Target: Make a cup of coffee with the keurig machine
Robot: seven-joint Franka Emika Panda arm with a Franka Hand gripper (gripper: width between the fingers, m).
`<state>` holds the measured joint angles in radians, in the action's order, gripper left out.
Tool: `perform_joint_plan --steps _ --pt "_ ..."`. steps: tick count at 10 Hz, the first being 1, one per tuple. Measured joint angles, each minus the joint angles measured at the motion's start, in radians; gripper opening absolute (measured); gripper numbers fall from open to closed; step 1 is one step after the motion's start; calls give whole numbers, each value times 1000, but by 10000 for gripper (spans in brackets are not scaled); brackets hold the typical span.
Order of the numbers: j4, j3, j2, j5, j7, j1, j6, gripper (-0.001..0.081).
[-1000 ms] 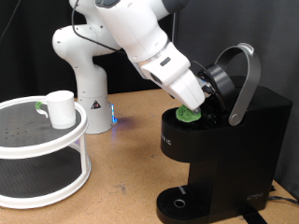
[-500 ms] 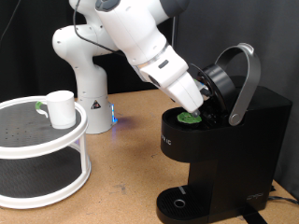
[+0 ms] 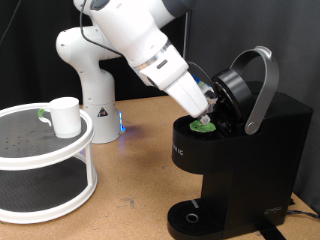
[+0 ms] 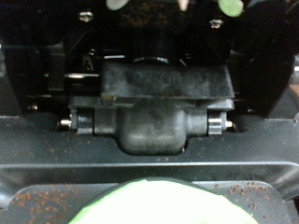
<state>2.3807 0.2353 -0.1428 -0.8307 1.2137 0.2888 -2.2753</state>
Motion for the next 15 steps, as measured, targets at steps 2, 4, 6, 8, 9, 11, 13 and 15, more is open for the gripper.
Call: perform_joint_plan --steps 2,4,6,8,9,11,13,15 --pt "1 0 1 -1 0 -1 -16 801" --pt "2 15 -14 -20 0 -10 -17 801" --pt "-3 43 -56 -25 -1 -28 33 801" --pt "-19 60 -103 2 -9 -51 86 801" --pt "-35 67 -122 21 -26 -59 119 801" --pt "-78 79 -150 48 -56 -77 184 801" --pt "-107 87 -159 77 -77 -93 236 801" --pt "-108 86 -156 77 -76 -92 252 801"
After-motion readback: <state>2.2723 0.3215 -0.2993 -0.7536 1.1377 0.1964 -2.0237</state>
